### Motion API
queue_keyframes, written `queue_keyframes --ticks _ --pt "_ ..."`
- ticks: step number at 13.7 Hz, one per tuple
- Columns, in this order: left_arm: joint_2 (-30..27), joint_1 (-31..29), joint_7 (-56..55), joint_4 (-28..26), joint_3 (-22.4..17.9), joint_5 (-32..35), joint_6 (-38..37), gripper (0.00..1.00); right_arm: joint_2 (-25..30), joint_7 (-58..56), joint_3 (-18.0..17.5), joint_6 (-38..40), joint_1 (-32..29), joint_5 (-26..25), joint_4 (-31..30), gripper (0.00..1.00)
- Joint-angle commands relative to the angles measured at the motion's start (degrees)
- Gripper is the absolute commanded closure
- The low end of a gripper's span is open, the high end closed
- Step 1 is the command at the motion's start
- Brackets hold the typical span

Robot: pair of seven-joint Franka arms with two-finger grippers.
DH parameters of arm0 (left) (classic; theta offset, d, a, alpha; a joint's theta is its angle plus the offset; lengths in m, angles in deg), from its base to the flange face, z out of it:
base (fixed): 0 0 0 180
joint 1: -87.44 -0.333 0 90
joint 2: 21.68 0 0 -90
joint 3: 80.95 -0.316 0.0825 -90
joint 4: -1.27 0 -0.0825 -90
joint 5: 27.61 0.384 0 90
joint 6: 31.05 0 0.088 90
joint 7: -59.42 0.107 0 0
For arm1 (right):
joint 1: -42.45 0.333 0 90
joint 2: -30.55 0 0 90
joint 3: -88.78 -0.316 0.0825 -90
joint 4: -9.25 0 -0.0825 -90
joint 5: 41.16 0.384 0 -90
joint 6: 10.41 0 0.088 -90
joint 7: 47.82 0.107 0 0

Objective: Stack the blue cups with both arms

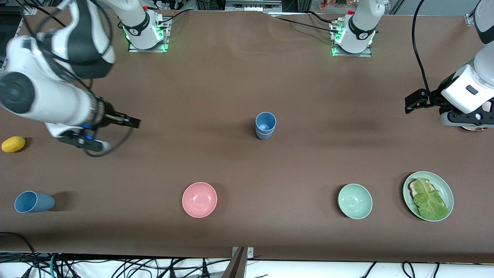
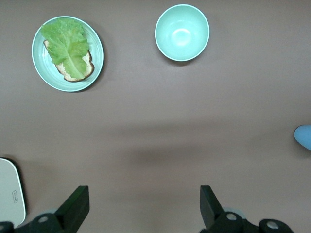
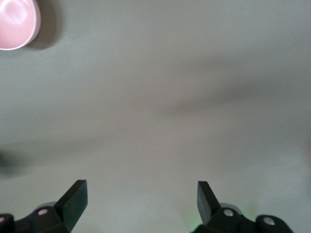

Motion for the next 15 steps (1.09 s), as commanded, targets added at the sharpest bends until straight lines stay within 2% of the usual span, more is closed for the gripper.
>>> queue_keyframes --ticks 1,3,8,10,15 --pt "0.90 0.12 1.21 1.13 -0.55 -1.13 -0.41 0.00 7.53 -9.36 -2.95 -3.74 -5.16 -1.38 -8.20 0.00" --pt "0.81 0.20 2.00 1.39 -0.55 -1.13 -0.50 0.00 10.78 -10.89 -6.55 -3.75 -9.91 -2.25 -9.09 0.00" --pt "0.99 -0.59 2.09 0.95 -0.55 -1.22 -0.50 0.00 16.68 -11.41 -7.88 -1.22 -16.51 -2.52 -10.14 0.00" --pt "0.99 -0.59 2.00 1.13 -0.72 -1.22 -0.41 0.00 17.30 -12.47 -8.85 1.17 -17.14 -3.22 -9.97 0.00" --pt "0.99 -0.85 2.09 0.95 -0.72 -1.13 -0.50 0.00 17.56 -16.78 -8.94 -0.40 -17.66 -4.89 -10.06 0.00"
